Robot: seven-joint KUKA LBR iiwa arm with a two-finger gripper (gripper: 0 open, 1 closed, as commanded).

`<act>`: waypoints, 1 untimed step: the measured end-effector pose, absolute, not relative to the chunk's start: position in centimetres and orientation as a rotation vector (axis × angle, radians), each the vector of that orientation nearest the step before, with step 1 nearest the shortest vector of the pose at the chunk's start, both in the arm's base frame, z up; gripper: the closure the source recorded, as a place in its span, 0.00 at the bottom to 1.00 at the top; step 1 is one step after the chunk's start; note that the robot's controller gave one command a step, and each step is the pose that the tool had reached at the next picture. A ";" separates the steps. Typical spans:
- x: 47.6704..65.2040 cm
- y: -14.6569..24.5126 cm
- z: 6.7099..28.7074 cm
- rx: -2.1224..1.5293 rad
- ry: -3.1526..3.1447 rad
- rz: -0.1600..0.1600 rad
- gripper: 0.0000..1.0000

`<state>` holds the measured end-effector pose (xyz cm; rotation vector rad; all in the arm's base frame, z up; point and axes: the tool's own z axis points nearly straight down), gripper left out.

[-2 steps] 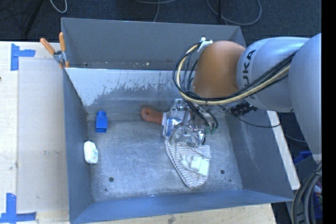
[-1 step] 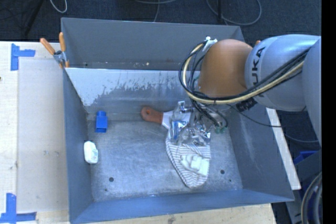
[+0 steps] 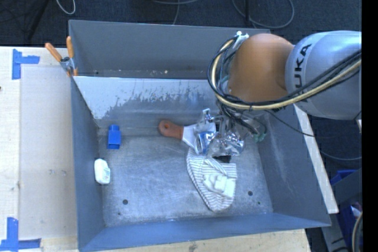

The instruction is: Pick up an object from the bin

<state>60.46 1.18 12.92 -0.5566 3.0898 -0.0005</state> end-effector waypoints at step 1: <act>60.0 0.9 15.6 -0.253 3.131 0.001 1.00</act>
Offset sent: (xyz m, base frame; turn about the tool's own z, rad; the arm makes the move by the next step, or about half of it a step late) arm 0.0025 -0.0004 -0.0592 -0.0163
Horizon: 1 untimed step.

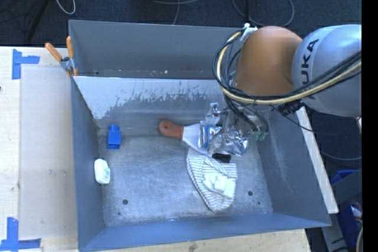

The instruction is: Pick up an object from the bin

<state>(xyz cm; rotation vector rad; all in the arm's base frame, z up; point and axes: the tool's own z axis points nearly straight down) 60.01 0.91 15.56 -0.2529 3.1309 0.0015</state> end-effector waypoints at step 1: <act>60.6 1.1 11.1 -0.467 3.099 -0.001 1.00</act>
Offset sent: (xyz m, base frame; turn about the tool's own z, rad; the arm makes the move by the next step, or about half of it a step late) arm -0.0067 0.0117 0.0580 -0.0470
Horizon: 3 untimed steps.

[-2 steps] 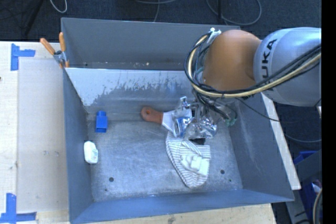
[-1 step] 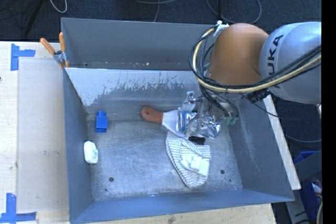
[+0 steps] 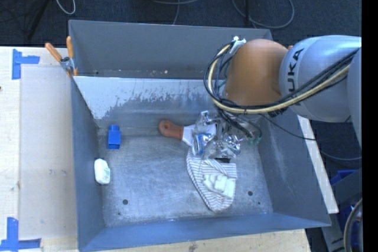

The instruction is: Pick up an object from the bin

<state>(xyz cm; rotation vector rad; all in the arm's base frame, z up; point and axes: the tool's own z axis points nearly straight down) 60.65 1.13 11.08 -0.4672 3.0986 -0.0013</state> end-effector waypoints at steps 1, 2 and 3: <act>59.6 1.5 13.0 -0.491 3.115 0.006 1.00; 60.2 1.5 17.8 -0.454 3.103 0.000 1.00; 59.3 2.1 18.3 -0.455 3.108 0.001 1.00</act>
Offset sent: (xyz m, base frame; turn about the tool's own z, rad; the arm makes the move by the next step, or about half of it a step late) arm -0.0005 -0.0014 0.0376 -0.0046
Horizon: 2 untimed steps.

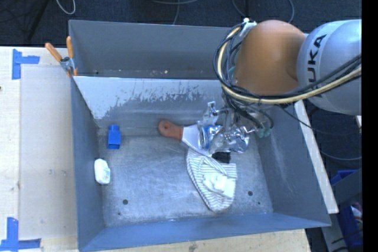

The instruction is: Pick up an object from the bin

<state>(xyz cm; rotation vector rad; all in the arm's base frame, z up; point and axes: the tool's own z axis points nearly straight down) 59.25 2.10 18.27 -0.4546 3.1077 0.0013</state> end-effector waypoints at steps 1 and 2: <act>59.7 1.8 15.6 -0.646 3.070 -0.001 1.00; 59.0 3.1 9.1 -1.113 2.934 -0.002 1.00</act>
Offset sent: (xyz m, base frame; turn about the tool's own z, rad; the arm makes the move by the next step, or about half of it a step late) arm -0.0084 0.0176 -0.1127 -0.4764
